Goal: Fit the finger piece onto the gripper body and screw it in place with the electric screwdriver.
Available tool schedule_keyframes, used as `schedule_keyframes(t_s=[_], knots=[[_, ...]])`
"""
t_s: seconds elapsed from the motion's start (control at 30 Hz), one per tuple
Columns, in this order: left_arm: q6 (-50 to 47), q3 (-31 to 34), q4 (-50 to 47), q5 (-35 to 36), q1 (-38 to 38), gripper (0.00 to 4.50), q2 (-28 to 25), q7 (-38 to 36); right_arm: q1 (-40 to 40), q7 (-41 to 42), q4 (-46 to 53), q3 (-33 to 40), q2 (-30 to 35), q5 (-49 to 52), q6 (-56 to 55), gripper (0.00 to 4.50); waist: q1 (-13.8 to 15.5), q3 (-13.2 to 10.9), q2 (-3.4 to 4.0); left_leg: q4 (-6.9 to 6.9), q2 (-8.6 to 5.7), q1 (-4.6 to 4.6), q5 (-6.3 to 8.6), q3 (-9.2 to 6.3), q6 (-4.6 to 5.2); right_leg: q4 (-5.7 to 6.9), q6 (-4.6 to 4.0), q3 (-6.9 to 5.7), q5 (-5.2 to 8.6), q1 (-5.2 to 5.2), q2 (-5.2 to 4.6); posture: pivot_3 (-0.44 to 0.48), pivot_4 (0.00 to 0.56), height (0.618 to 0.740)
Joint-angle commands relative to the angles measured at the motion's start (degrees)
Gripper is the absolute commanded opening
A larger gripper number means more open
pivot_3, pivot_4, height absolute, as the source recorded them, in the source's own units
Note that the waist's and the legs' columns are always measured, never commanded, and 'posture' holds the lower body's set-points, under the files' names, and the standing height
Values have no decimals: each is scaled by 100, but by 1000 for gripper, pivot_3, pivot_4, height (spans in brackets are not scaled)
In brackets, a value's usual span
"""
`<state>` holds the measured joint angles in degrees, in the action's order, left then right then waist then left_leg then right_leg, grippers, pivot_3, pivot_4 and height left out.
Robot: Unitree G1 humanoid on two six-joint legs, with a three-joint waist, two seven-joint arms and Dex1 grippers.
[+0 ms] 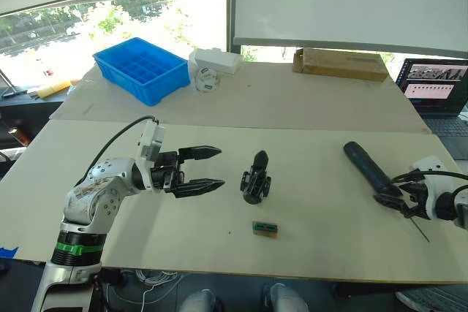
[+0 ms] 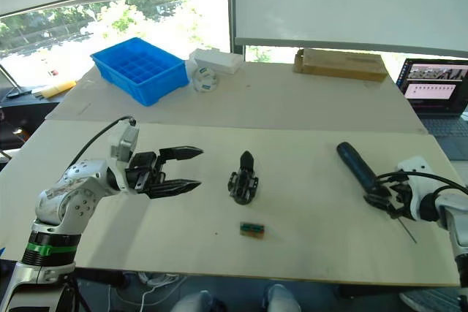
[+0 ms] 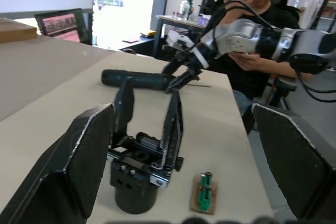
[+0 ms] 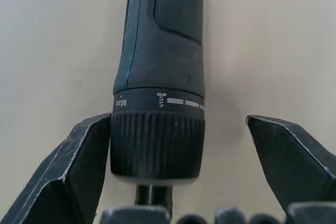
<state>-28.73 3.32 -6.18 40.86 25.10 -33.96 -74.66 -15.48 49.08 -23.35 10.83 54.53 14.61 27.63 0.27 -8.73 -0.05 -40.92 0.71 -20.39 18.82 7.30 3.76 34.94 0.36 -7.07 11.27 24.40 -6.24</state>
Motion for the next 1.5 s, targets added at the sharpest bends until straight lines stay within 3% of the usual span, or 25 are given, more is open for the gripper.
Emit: schedule_keyframes(t_s=[0.03,0.27,0.4,0.57,0.73,0.87,1.0,1.2,1.27,1.4,1.5], knots=[[19,-5,-50,113,169,4485,-73,-223,-233,162,-217,28,-118,20,-235,4241,-15,0,0,0,1,5,-1,1,-2,0,0,1,0,-4,0,0,150,740],[122,-91,90,32,212,4500,-50,-554,-298,-8,-381,434,-226,130,-406,1973,-51,0,1,-1,3,9,-4,2,-5,8,-13,6,-8,-4,-10,0,150,740],[375,-76,210,-90,174,4500,-51,-695,267,-69,628,1007,-121,511,248,1948,11,-6,14,1,2,2,-4,1,-4,7,-46,1,-24,1,-14,0,150,740],[645,-33,340,-152,-95,4500,-176,-955,1560,-817,3988,2271,-317,1371,2827,1948,43,-3,47,8,5,-35,-4,-8,-4,9,-56,-1,-23,41,-28,0,150,740],[717,-23,229,-98,-306,4500,-172,-1004,2629,-1294,6053,2630,-843,1561,3496,1947,38,-5,44,1,7,-66,-8,-11,-11,14,-57,-7,-25,71,7,0,150,740],[874,-34,245,-176,-424,4500,-243,-1113,3181,-1682,6697,2386,-1417,1534,3480,1947,66,-9,36,-2,1,-70,-7,-10,-9,9,-8,-3,-5,71,4,0,150,740],[1286,-76,346,-386,-447,4500,-257,-1271,3843,-1788,6577,1770,-1399,839,2669,1947,59,-8,36,-6,-4,-70,-6,-7,-6,10,-5,4,-7,71,0,0,150,740],[1528,-152,347,-477,-387,4500,-184,-1341,4056,-1570,6190,1507,-1375,721,2211,1947,41,-8,34,-7,-3,-64,-7,-2,-6,14,-8,2,-8,71,11,0,150,740],[1540,-170,339,-488,-389,4500,-188,-1339,4052,-1390,6156,1498,-1278,866,2293,2980,42,-8,34,-7,-2,-64,-8,-2,-6,15,-9,3,-8,71,11,0,150,740],[1530,-200,306,-498,-412,4500,-204,-1323,3902,-1072,6279,1604,-811,1215,2843,4414,42,-8,30,-10,-2,-64,-8,-3,-4,14,-11,4,-10,70,11,0,150,740],[1543,-217,307,-511,-449,4500,-227,-1339,3621,-847,6424,1805,-386,1659,3530,4474,43,-8,28,-12,0,-66,-8,-7,-2,13,-16,4,-13,70,10,0,150,740]])
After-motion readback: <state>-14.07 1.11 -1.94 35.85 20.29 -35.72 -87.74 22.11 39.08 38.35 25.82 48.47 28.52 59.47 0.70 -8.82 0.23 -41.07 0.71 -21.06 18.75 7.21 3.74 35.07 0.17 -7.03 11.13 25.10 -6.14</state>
